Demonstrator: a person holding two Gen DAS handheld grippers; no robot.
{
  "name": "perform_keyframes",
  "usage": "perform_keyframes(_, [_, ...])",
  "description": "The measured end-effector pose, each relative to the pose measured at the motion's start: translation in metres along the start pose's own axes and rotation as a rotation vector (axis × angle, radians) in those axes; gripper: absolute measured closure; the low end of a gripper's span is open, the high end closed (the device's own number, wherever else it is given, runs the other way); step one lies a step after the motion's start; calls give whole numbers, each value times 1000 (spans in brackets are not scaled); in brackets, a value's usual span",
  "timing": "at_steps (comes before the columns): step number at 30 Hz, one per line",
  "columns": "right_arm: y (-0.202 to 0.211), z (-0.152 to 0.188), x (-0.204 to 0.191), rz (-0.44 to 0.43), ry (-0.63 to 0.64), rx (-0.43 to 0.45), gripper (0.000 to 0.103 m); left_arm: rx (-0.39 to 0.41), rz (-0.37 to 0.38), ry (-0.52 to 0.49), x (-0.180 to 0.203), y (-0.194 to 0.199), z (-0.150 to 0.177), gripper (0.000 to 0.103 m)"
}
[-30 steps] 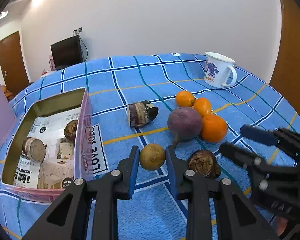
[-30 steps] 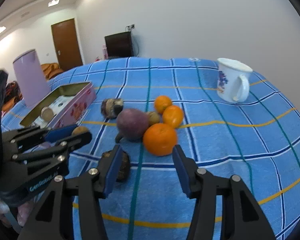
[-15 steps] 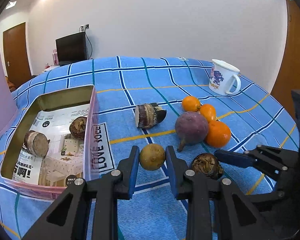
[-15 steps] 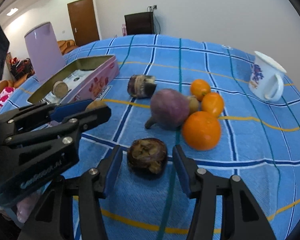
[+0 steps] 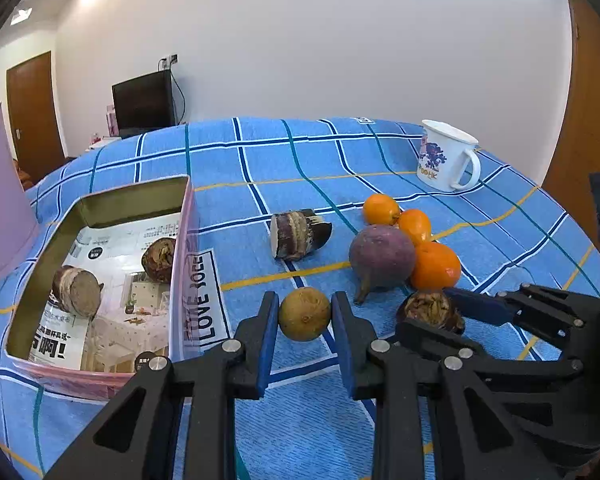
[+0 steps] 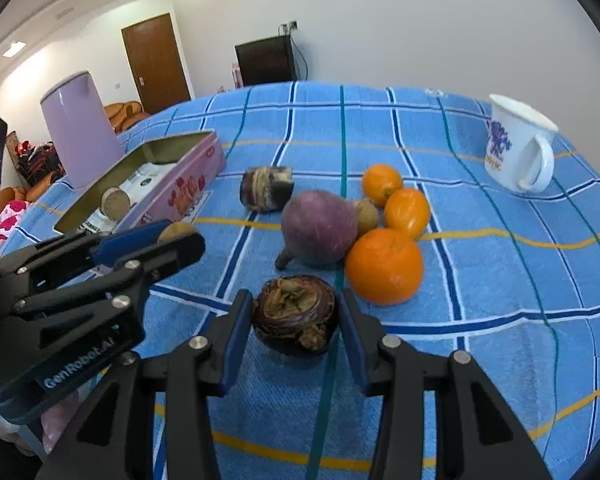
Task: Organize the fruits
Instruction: 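Grasp the brown mangosteen with the right tool and lift it, then carry the yellow fruit and mangosteen over the pink tin with both tools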
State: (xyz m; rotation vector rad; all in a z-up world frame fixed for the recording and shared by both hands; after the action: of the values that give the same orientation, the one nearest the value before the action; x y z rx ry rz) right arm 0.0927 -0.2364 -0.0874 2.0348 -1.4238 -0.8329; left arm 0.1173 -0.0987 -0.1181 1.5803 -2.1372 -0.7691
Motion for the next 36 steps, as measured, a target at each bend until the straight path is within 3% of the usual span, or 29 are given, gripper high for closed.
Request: perform_keyframes(36, [41, -12, 0, 61, 13, 213, 57, 147, -55, -60, 6, 28, -10, 74])
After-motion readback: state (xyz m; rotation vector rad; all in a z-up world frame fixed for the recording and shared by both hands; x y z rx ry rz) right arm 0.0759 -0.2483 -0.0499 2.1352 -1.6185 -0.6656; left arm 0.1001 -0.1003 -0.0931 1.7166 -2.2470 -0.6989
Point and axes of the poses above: each gripper's, at about its wrist camera, not at the fingertips, and y roughly against the way its jaws point, x to its right, z to its underside, the point moved 9 cm from there along -y, roughly the way its jaws point, and after that the axes turned 6 degrees about -y, right-handed, at the moved point
